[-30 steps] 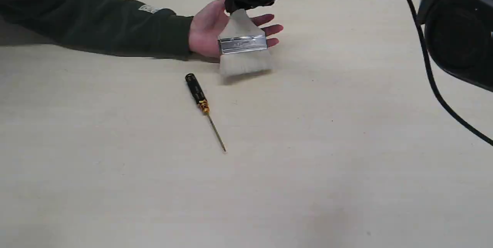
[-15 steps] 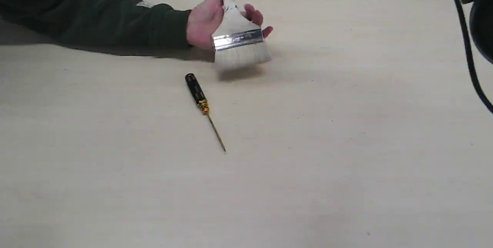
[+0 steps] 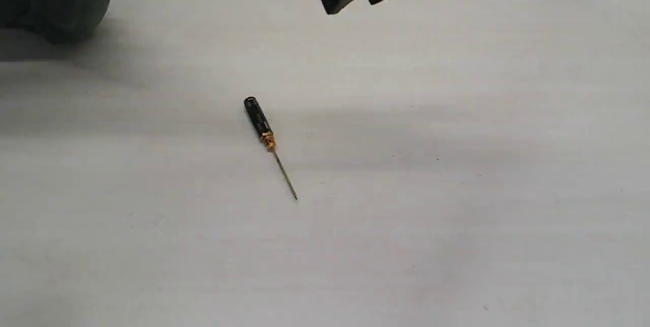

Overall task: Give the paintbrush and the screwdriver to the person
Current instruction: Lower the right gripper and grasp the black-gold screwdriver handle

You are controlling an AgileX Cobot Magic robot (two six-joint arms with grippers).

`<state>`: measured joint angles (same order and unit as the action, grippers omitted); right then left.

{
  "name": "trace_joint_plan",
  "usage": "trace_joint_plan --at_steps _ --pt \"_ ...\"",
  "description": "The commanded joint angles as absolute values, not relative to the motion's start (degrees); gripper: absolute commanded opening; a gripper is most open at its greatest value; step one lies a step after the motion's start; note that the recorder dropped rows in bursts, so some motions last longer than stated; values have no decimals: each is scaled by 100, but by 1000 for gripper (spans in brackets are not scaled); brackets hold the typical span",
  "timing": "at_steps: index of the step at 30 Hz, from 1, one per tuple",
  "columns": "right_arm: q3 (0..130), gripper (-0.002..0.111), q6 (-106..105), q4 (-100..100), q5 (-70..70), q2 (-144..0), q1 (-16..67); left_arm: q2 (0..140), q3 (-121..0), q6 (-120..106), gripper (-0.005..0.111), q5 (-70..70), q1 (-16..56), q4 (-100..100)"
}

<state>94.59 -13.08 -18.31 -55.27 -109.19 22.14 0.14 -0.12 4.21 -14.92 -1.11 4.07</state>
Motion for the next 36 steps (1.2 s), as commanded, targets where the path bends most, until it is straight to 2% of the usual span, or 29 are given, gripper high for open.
trace_joint_plan --at_steps 1,7,13,18,36 --pt "8776 60 -1625 -2242 -5248 -10632 2214 0 0 432 0 -1433 -64 387" --pt "8363 60 -1911 -2768 -5052 -10874 2317 0 0 432 0 -1433 -64 387" --pt "8397 60 -1831 -2393 -4420 -11415 3009 0 0 432 0 -1433 -64 387" --pt "8803 60 -1365 -1964 -4249 -11974 3351 0 0 432 0 -1433 -64 387" --pt "10399 60 -858 -1685 -4884 -13431 3348 0 0 432 0 -1430 -64 401"
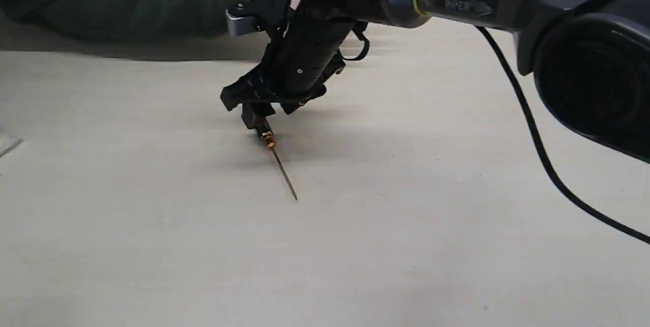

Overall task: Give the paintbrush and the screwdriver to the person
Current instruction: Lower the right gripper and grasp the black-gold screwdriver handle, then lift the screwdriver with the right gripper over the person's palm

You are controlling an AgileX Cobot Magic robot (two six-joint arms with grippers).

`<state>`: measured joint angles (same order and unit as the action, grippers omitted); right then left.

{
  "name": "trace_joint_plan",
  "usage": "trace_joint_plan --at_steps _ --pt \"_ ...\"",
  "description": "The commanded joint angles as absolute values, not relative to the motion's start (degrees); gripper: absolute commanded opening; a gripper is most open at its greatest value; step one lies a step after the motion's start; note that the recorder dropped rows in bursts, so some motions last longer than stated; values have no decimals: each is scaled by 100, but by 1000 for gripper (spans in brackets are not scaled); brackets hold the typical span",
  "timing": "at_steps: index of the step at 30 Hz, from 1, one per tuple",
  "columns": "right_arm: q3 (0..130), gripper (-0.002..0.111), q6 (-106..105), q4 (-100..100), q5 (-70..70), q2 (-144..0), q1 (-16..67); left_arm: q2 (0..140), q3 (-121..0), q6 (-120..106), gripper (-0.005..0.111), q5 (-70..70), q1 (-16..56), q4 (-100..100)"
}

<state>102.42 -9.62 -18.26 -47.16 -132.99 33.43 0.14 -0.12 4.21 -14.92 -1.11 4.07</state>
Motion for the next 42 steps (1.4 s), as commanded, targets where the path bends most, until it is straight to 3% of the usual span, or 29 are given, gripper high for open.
trace_joint_plan --at_steps 1,10,16,26,33,42 --pt "10418 60 -858 -1685 -4895 -13460 3348 0 0 432 0 -1430 -64 401" --pt "10524 59 -830 -1663 -5048 -13753 3348 0 0 432 0 -1430 -64 401" --pt "10524 44 -830 -1268 -5235 -13779 3506 0 0 432 0 -1444 -64 387" --pt "10752 43 90 242 -5672 -13817 3988 0 0 432 0 -1431 -64 387" --pt "10790 4 -38 512 -6002 -13817 3977 0 0 432 0 -1431 -64 387" --pt "10790 4 -193 68 -5600 -13383 3977 0 0 432 0 -1431 -64 387"
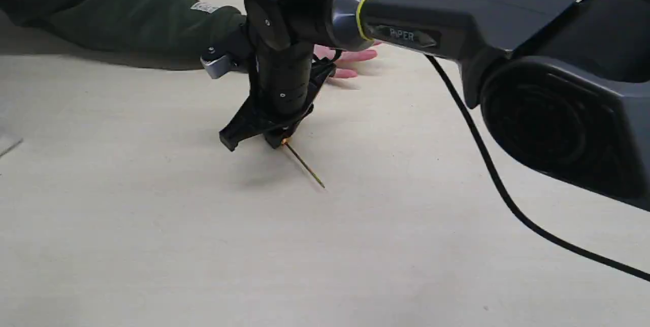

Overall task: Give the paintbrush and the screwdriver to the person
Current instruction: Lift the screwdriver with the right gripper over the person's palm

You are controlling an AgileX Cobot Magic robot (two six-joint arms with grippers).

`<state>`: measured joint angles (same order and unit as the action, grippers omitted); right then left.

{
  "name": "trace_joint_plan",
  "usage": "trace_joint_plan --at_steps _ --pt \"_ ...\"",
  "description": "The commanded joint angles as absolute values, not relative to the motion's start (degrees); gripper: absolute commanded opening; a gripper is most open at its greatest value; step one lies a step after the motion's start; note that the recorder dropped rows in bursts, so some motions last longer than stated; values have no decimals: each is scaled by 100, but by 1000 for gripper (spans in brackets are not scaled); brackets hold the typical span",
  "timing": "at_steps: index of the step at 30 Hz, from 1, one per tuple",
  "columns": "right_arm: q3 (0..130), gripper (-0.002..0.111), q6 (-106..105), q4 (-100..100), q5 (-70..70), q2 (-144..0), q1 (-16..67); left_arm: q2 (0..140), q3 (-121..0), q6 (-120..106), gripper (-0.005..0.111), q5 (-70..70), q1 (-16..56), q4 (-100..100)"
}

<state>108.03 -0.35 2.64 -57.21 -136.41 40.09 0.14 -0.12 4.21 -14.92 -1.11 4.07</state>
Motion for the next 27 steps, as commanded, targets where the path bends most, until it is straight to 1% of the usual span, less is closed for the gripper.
trace_joint_plan --at_steps 1,10,15,20,27 --pt "10790 4 -289 -51 -5591 -13277 3977 0 0 432 0 -1431 -64 387" --pt "10777 4 -447 -191 -5730 -12224 3977 0 0 432 0 -1429 -64 404" --pt "10777 4 -240 340 -5720 -11829 3977 0 0 432 0 -1429 -64 404" --pt "10777 4 114 884 -5663 -11797 3817 0 0 432 0 -1429 -64 404" --pt "10777 4 237 951 -5434 -11974 3403 0 0 432 0 -1429 -64 404"
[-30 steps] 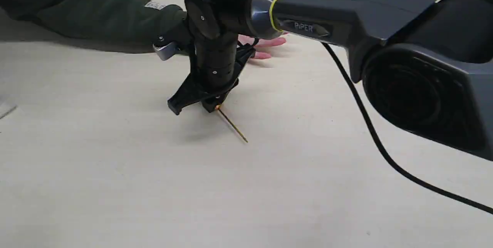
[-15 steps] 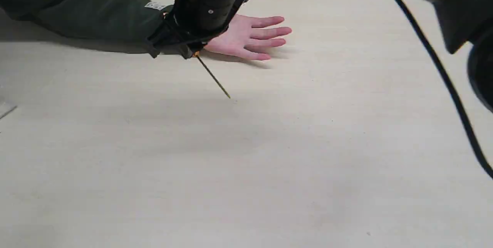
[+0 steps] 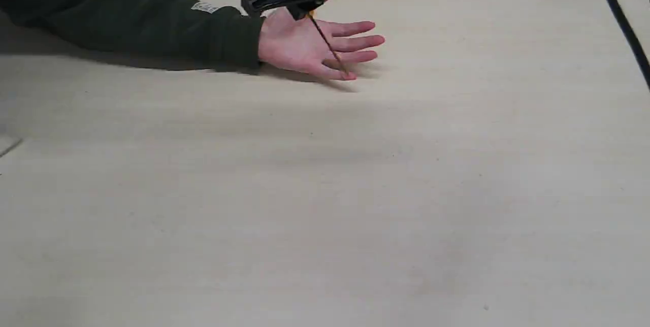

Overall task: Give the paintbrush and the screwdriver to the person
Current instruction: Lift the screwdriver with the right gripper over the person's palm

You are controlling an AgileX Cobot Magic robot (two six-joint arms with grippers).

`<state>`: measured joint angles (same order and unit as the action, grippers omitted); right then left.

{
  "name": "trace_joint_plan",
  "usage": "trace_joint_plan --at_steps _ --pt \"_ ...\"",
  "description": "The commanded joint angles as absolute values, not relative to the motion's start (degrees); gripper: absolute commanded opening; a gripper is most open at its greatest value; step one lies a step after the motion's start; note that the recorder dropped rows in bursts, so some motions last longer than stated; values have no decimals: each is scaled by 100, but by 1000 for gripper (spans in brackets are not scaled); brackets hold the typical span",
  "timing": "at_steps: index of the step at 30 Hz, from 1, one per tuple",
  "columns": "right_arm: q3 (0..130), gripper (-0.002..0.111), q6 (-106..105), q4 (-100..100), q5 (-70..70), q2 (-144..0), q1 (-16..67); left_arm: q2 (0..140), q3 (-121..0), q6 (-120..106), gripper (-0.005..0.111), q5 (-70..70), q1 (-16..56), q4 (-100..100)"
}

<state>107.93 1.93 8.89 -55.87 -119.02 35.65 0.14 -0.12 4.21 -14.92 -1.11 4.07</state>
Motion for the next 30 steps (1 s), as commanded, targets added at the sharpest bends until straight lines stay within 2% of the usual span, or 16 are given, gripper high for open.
trace_joint_plan --at_steps 1,17,30 --pt "10777 4 237 951 -5398 -12017 3354 0 0 432 0 -1429 -64 404" --pt "10788 4 237 993 -4149 -12709 2950 0 0 432 0 -1430 -64 398" --pt "10788 5 801 969 -3802 -13127 2551 0 0 432 0 -1430 -64 398"
